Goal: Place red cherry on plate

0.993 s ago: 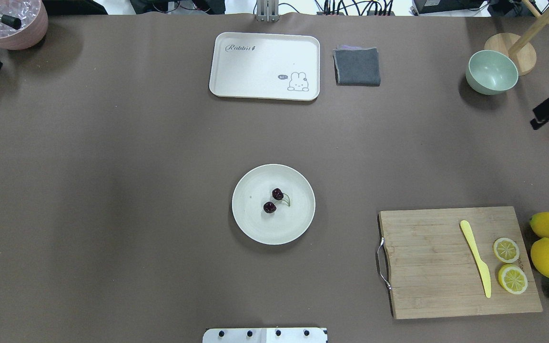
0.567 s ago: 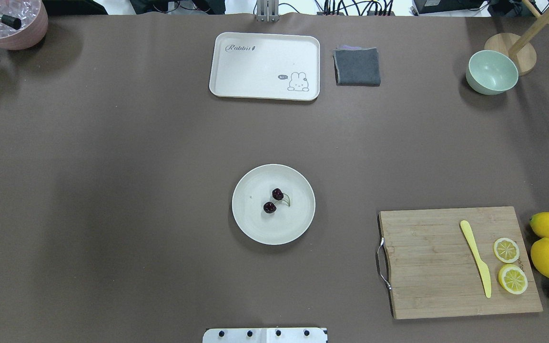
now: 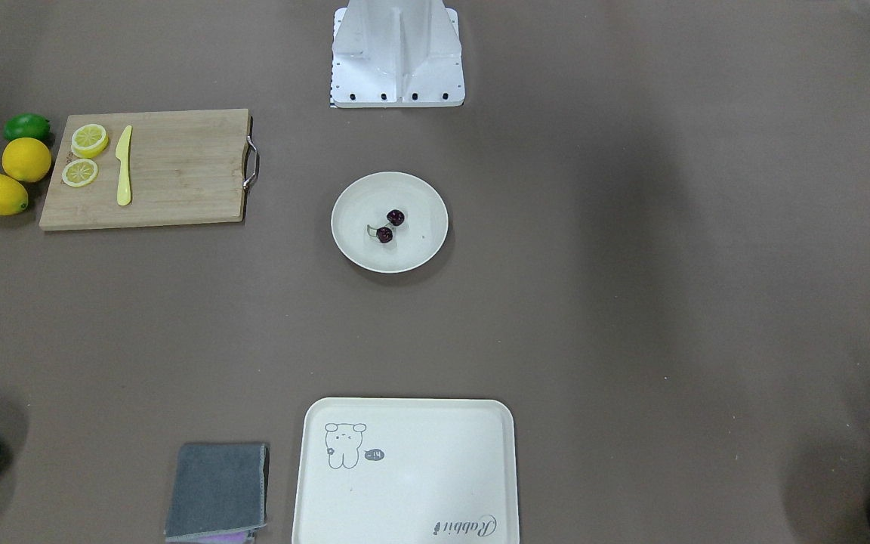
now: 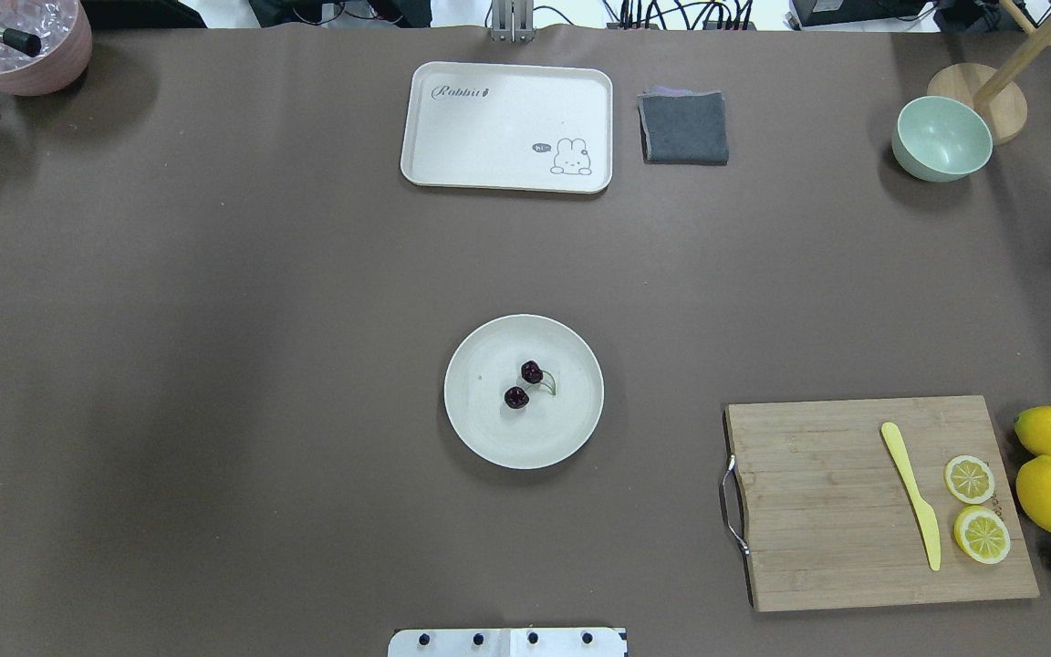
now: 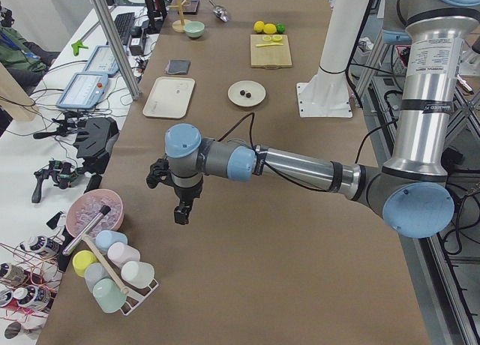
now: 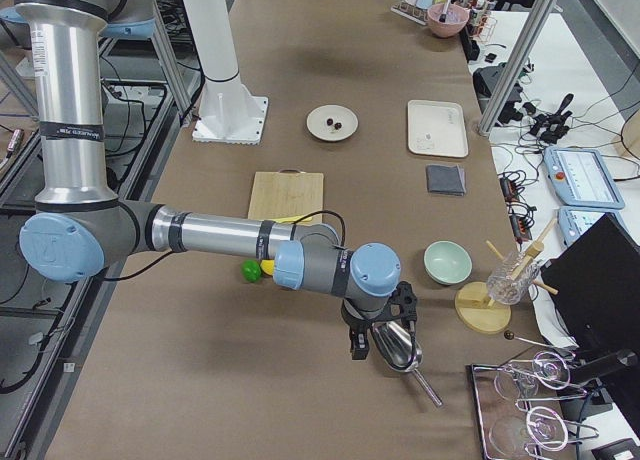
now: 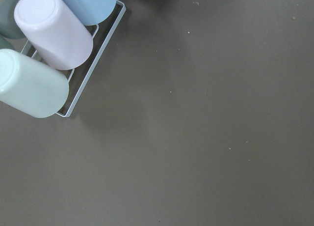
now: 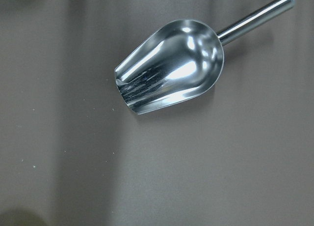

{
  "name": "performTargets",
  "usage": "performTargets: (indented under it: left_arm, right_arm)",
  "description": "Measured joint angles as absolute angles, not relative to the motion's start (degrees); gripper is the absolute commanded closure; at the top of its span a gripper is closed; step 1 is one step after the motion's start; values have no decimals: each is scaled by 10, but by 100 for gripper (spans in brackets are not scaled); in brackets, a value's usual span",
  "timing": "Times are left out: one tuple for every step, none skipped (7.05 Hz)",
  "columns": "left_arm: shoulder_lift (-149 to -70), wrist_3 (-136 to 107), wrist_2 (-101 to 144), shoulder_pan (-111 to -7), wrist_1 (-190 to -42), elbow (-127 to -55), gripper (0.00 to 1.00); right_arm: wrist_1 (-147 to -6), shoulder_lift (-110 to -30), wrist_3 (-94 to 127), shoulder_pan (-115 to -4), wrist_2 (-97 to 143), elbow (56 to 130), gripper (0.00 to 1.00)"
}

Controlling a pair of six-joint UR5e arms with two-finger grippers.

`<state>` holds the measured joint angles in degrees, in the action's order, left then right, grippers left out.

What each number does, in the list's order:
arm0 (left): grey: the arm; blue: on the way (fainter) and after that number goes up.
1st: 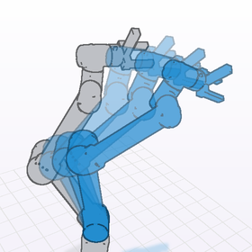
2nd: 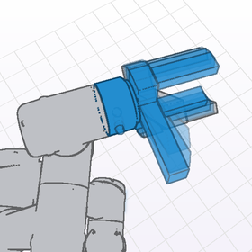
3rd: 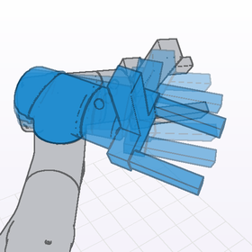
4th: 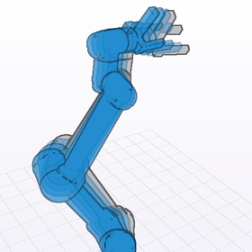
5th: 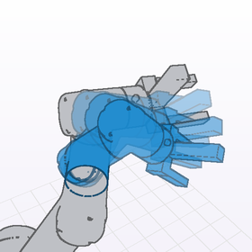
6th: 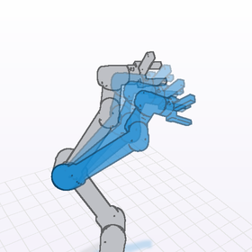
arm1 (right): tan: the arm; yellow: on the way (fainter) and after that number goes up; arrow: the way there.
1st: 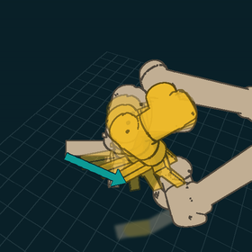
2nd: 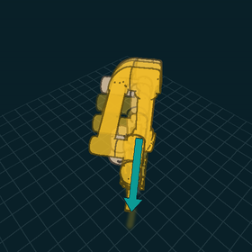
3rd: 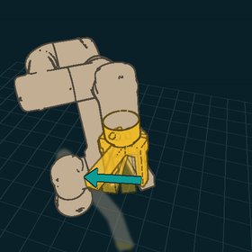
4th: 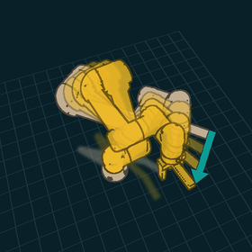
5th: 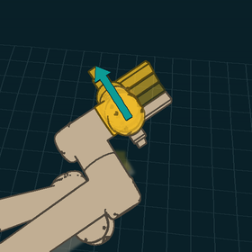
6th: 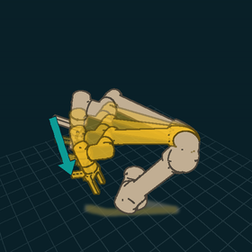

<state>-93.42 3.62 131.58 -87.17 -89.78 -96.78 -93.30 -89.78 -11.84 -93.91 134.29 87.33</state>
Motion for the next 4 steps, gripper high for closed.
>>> performTargets:
  left_arm:
    - [-932, 36, 1316, -874, -898, -961, 2]
    - [-931, 36, 1317, -876, -898, -956, 2]
    - [-926, 35, 1318, -879, -898, -953, 2]
    - [-916, 36, 1318, -883, -899, -954, 2]
  right_arm:
    - [-932, -897, -111, -939, 1345, 875, 0]
    - [-932, -897, -103, -940, 1348, 879, 0]
    - [-932, -897, -97, -940, 1349, 887, 0]
    - [-932, -897, -89, -940, 1349, 897, 0]
